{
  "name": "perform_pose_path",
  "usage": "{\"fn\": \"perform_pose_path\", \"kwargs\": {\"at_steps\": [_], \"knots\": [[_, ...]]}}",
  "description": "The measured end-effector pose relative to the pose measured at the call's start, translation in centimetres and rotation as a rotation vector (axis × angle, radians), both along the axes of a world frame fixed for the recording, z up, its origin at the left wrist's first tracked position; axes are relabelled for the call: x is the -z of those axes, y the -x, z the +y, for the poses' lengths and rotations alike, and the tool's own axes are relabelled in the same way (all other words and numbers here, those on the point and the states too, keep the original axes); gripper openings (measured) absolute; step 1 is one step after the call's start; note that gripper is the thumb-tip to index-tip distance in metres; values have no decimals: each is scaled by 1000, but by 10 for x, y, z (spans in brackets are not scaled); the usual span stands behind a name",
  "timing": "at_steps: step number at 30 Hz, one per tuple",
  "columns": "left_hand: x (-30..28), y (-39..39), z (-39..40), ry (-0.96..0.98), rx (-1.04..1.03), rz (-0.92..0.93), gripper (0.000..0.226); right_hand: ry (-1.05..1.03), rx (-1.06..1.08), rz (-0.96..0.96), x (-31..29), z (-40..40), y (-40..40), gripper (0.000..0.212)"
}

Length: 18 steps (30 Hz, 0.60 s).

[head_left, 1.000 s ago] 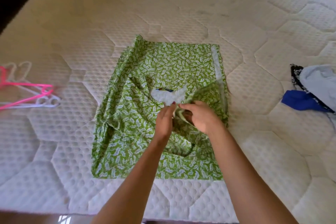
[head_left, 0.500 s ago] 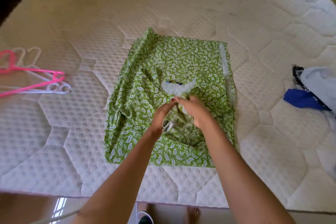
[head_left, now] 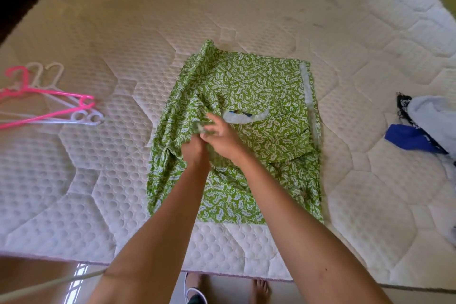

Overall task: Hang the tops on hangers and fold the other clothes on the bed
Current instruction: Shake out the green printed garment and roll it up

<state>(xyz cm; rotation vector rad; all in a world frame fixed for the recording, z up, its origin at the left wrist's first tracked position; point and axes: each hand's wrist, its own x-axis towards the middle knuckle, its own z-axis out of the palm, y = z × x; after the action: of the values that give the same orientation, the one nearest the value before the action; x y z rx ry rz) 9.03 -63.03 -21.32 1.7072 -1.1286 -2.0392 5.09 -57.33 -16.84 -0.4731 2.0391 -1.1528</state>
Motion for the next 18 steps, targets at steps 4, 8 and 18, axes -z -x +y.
{"fn": "perform_pose_path", "kwargs": {"at_steps": [4,8,18], "knots": [[-15,3,-22,710,-188,-288,26,-36,10,16,14,0,-3,47],[-19,23,-10,1222,518,-280,26,-466,-142,378,50,32,-3,41],[20,14,-3,1205,1840,-485,59,-780,-659,341,69,132,23,119]]}}
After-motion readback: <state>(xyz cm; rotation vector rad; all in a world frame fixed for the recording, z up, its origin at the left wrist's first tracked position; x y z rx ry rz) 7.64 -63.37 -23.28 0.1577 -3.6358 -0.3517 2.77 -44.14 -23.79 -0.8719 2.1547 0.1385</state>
